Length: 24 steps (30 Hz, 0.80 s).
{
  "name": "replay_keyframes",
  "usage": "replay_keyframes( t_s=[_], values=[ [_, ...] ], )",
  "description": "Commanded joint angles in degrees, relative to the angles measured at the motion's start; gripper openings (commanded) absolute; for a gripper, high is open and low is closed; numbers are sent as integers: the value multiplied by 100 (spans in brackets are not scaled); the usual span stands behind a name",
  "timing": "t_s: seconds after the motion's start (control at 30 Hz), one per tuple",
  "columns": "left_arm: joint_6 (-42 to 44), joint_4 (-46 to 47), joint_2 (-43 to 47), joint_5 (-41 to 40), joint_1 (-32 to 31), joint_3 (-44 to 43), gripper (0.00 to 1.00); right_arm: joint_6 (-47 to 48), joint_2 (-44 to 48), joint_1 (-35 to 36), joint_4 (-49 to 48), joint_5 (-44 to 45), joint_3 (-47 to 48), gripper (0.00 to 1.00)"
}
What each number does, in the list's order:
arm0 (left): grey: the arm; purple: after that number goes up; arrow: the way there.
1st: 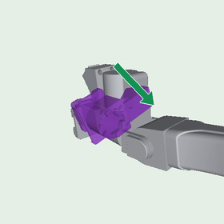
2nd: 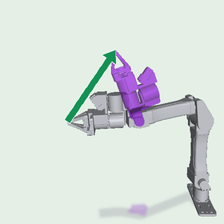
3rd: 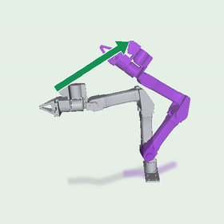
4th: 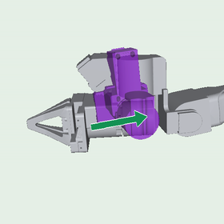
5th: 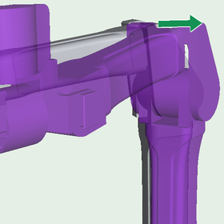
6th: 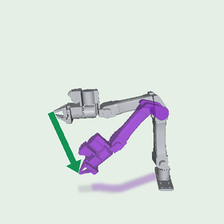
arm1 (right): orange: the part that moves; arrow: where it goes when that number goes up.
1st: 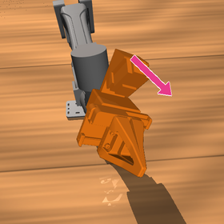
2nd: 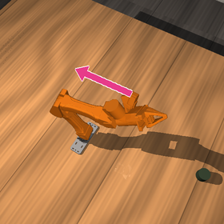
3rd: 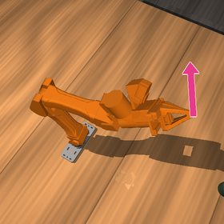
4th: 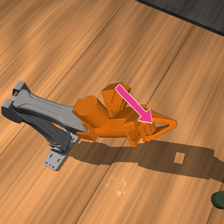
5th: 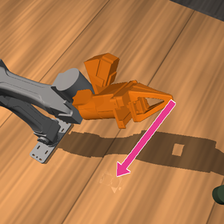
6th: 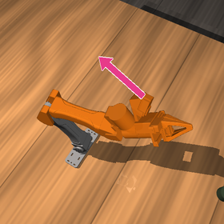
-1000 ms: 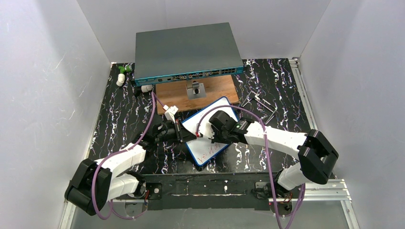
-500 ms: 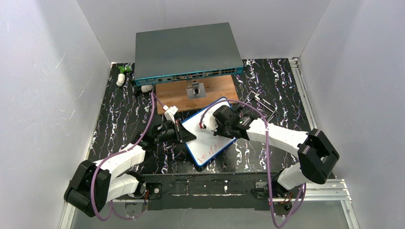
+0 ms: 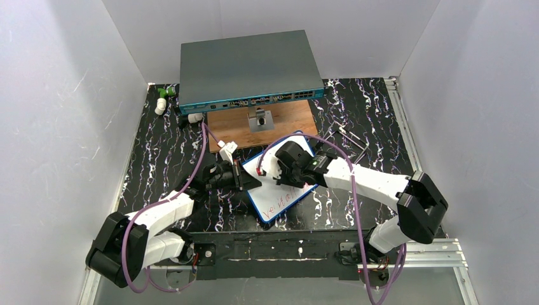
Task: Erase the whiteboard
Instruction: Erase the whiteboard at the center of the board.
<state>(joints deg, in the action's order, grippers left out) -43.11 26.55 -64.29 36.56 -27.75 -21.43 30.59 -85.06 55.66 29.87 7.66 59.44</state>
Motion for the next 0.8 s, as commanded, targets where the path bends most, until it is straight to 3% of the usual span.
replay_keyframes(
  t_s=[0.0,0.2,0.3,0.57,0.77],
  values=[
    [17,70,49,743,-99,-62,0,-363,-185,-277,-351,-250,400,1],
    [50,25,62,750,-99,-78,0,-355,-228,-740,-462,181,274,1],
    [93,-55,102,712,-104,-89,0,-62,-105,-741,-215,-159,57,1],
    [39,44,65,642,-101,3,0,592,476,-35,-208,-1008,-1036,1],
    [62,-142,198,578,-99,-23,0,122,335,-604,-742,92,-853,1]
  ],
)
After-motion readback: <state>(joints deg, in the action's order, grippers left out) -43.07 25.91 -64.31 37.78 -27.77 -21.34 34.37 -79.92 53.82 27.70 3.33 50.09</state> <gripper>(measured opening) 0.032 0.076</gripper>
